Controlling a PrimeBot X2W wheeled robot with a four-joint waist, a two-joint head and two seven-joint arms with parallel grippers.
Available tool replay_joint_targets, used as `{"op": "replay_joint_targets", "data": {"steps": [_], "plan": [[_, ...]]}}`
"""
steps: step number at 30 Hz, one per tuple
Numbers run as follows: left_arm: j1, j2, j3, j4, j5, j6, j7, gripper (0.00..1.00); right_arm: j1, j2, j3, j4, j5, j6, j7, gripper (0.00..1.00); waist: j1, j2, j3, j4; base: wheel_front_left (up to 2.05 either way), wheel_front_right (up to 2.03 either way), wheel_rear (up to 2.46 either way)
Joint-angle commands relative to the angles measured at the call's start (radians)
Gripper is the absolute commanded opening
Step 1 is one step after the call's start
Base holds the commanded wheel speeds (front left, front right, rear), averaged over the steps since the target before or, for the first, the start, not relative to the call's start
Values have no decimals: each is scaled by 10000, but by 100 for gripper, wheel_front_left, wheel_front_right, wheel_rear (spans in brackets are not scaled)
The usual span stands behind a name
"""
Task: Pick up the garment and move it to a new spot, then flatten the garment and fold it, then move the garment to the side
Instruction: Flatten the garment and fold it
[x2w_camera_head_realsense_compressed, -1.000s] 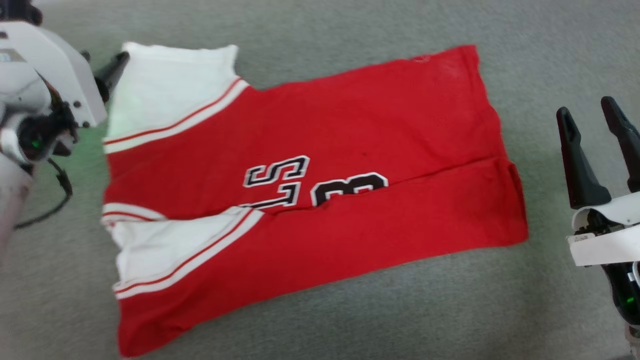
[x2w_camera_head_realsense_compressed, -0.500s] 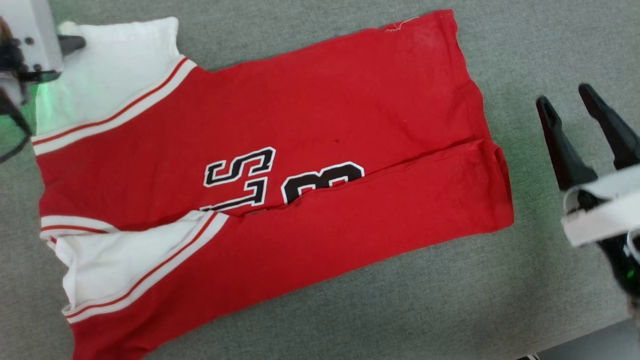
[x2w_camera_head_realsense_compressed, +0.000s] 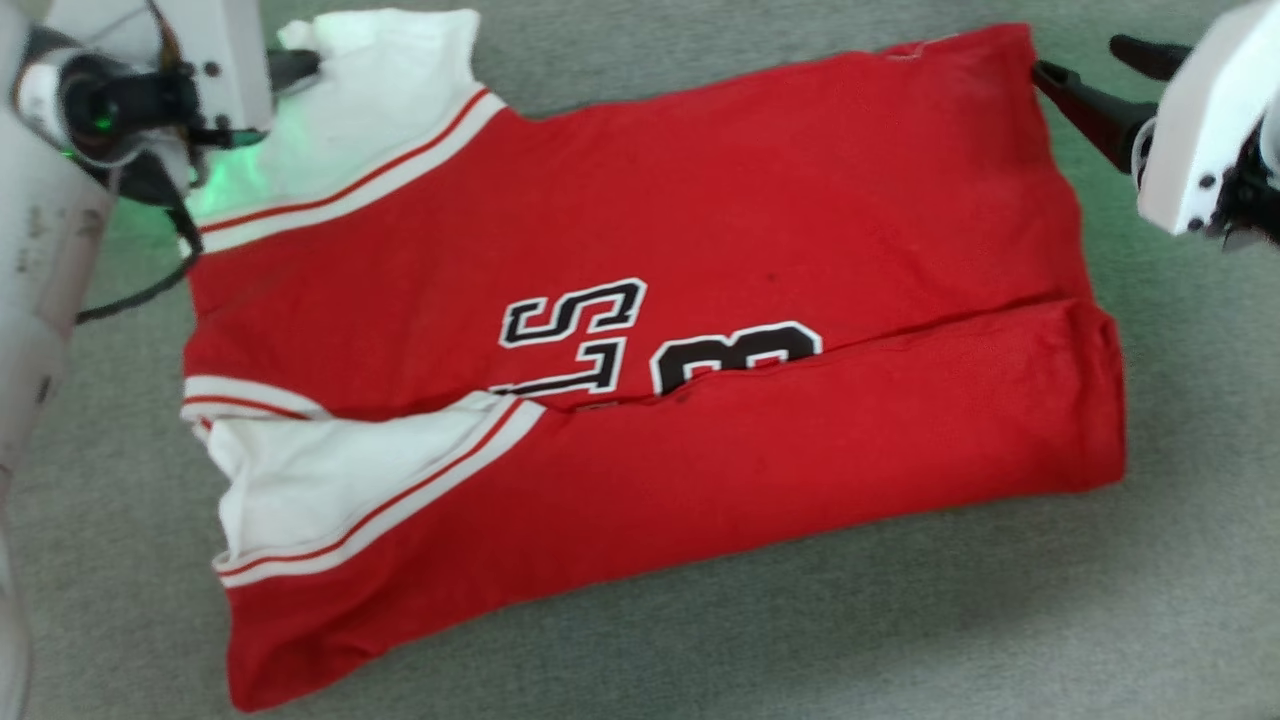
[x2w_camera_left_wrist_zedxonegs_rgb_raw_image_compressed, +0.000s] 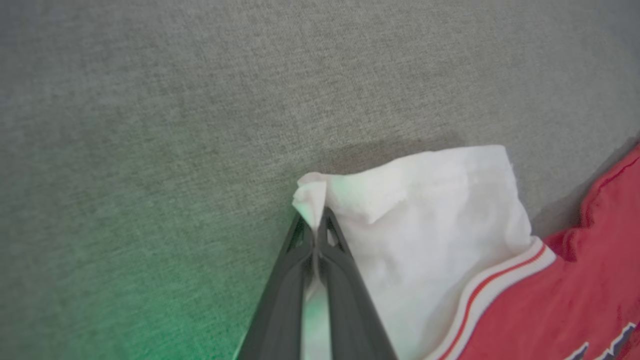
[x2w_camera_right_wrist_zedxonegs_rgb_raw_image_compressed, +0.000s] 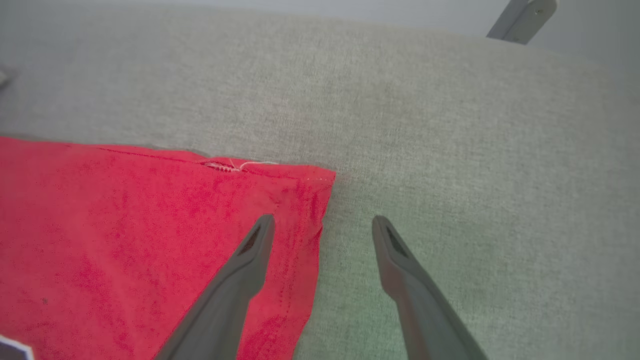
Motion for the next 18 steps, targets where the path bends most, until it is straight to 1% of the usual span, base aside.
{"op": "replay_joint_targets", "data": {"steps": [1,2,3,7,9,10,11,12,13,15,18], "plan": [[280,-139,-165,64,0,-59,94,0,-216,-33,189,190,-229,-14,103,100,0,0,61,275,0,0,0],[251,-227,-219,26,26,-123,20,0,-676,46,681,947,-438,-14,566,100,0,0,73,435,0,0,0],[251,-227,-219,26,26,-123,20,0,-676,46,681,947,-438,-14,566,100,0,0,73,435,0,0,0],[315,-396,-221,16,-83,-173,-160,0,-1252,191,1410,1993,-347,-12,1328,100,0,0,30,663,0,0,0],[347,-430,-243,5,-125,-178,-224,0,-1300,274,1644,2266,-250,-12,1122,100,0,0,7,724,0,0,0],[362,-452,-239,-9,-158,-185,-260,0,-1343,296,1743,2406,-207,-12,1023,95,0,0,-5,747,0,0,0],[379,-466,-241,-21,-179,-191,-307,0,-1411,322,1865,2534,-160,-12,911,48,0,0,-22,765,0,0,0],[403,-494,-259,-83,-209,-193,-362,0,-1478,344,1945,2656,-76,-12,753,16,0,0,-47,785,0,0,0],[427,-520,-280,-180,-225,-196,-442,0,-1516,340,2017,2734,-40,-12,601,0,0,0,-82,822,0,0,0],[483,-499,-314,-412,-273,-198,-687,0,-1579,290,2167,2826,127,-12,279,0,0,0,-211,885,0,0,0],[547,-412,-292,-850,-378,-201,-1228,0,-1688,-4,2361,2851,299,-14,-368,0,0,0,-555,996,0,0,0]]}}
